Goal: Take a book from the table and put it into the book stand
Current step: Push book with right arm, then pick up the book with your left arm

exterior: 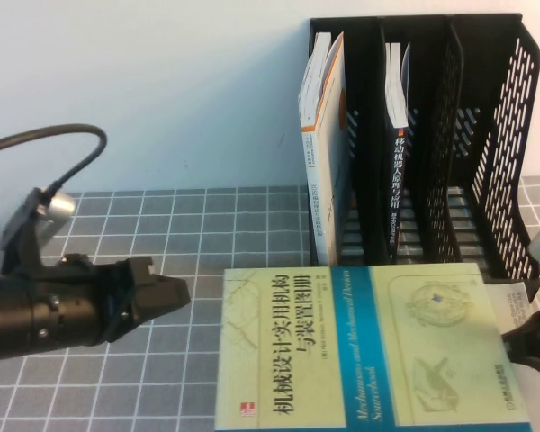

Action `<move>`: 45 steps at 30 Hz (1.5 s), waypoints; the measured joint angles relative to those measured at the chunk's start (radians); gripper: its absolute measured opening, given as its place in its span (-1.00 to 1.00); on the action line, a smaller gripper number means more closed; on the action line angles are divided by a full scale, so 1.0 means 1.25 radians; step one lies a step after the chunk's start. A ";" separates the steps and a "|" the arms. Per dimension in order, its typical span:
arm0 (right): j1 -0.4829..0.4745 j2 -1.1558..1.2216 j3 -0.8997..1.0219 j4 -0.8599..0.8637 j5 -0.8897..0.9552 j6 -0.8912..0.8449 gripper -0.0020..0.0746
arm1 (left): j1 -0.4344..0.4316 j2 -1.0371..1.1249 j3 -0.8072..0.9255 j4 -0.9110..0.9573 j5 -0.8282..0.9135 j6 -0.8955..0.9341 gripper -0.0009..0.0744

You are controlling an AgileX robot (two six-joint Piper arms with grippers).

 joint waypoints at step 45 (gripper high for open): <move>0.034 0.073 -0.007 0.179 -0.021 -0.092 -0.96 | 0.061 0.528 -0.014 -0.284 0.375 0.320 0.25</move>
